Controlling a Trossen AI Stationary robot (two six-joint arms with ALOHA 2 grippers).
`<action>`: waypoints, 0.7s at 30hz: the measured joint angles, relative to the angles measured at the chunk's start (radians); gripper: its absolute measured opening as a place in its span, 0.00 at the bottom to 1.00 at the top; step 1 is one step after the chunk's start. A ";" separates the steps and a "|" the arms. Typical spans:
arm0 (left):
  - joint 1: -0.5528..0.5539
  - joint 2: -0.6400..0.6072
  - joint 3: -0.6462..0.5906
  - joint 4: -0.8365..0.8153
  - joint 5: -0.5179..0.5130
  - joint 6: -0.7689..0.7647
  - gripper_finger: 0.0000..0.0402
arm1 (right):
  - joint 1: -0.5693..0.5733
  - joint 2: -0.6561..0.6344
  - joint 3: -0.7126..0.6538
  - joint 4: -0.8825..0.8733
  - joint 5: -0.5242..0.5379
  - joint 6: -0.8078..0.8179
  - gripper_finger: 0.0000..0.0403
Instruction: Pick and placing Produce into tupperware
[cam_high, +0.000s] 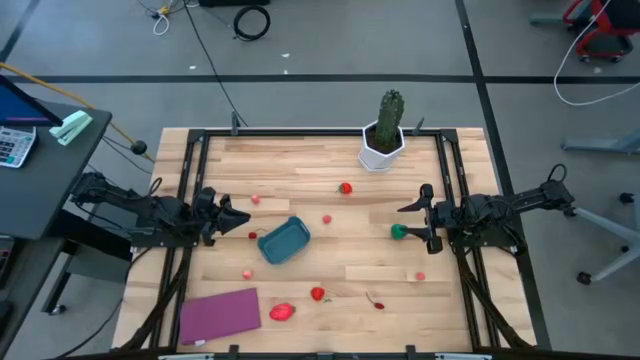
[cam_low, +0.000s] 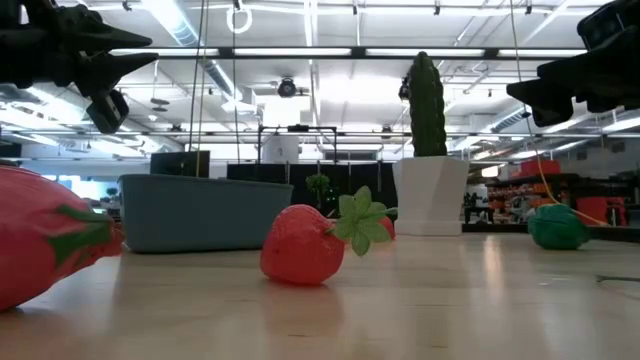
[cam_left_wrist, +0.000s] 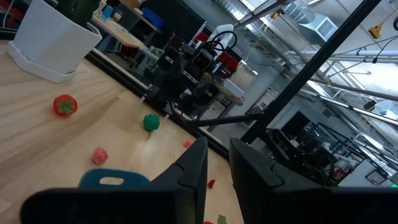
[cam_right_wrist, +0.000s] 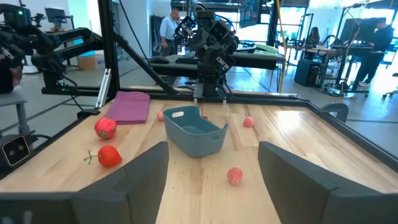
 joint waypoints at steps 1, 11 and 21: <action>0.000 0.000 0.000 0.000 0.000 0.000 0.18 | 0.000 0.000 0.000 0.000 0.000 0.000 0.64; 0.000 0.000 0.000 0.000 0.000 0.000 0.17 | 0.000 0.000 0.000 0.000 0.000 0.000 0.64; 0.000 0.000 0.000 0.001 0.000 0.000 0.18 | 0.000 0.000 0.000 0.000 0.000 0.000 0.64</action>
